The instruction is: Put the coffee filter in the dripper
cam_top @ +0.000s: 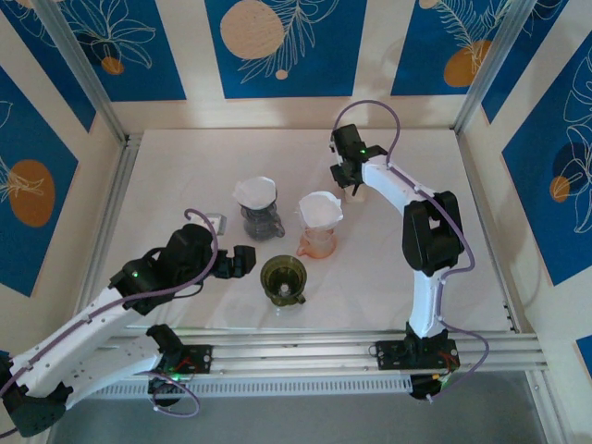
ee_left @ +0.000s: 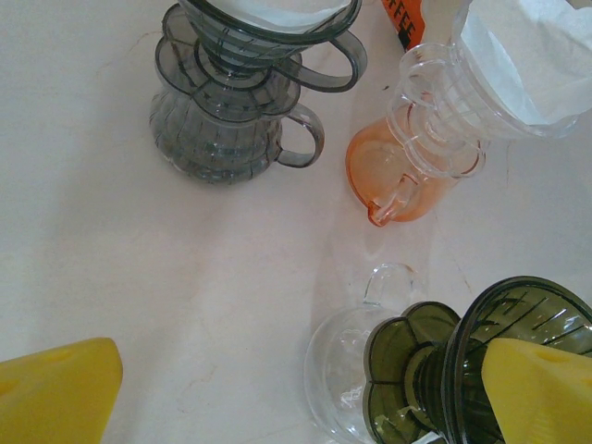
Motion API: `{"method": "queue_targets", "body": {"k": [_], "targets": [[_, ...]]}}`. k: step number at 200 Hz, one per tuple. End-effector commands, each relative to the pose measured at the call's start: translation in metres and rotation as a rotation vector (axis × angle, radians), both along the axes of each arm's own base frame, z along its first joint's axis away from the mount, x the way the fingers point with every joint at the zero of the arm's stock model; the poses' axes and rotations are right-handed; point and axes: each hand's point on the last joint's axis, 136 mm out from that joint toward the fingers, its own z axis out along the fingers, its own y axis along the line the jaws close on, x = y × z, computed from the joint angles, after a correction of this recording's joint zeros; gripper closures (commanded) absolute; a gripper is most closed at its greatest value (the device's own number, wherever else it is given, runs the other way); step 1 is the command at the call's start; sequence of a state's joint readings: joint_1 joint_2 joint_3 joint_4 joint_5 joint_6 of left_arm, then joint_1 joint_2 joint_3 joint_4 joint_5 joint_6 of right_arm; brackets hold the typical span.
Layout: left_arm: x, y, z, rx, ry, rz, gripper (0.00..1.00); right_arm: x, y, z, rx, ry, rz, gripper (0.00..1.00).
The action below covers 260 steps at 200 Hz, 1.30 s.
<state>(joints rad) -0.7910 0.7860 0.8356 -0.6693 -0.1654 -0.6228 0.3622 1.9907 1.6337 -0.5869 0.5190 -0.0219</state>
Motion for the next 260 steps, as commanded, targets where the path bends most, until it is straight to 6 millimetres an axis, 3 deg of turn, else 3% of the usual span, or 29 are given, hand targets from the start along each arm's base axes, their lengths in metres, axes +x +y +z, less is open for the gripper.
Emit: {"method": "queue_targets", "body": {"k": [1,96,141,161,183,197,234,260], "targets": [[0.000,0.001,0.000,-0.023,0.005,0.010,0.00,0.009,-0.006,0.007,-0.040,-0.034,-0.001,0.75],[-0.001,0.002,-0.001,-0.031,0.016,0.017,0.00,0.027,-0.011,-0.008,-0.122,-0.039,-0.008,0.75],[-0.001,0.002,-0.002,-0.033,0.021,0.019,0.00,0.033,-0.014,-0.013,-0.138,-0.049,-0.025,0.69],[-0.001,0.002,-0.003,-0.033,0.024,0.019,0.00,0.033,-0.012,-0.018,-0.134,-0.036,-0.022,0.76],[-0.001,0.003,-0.003,-0.033,0.025,0.021,0.00,0.034,-0.012,-0.020,-0.132,-0.034,-0.023,0.92],[-0.001,0.003,-0.004,-0.032,0.027,0.020,0.00,0.035,-0.013,-0.015,-0.133,-0.049,-0.029,1.00],[-0.001,0.003,-0.003,-0.035,0.025,0.023,0.00,0.030,-0.013,0.013,-0.089,-0.119,-0.041,1.00],[0.000,0.002,0.001,-0.040,0.011,0.017,0.00,0.016,-0.015,0.035,-0.043,-0.146,-0.069,1.00]]}}
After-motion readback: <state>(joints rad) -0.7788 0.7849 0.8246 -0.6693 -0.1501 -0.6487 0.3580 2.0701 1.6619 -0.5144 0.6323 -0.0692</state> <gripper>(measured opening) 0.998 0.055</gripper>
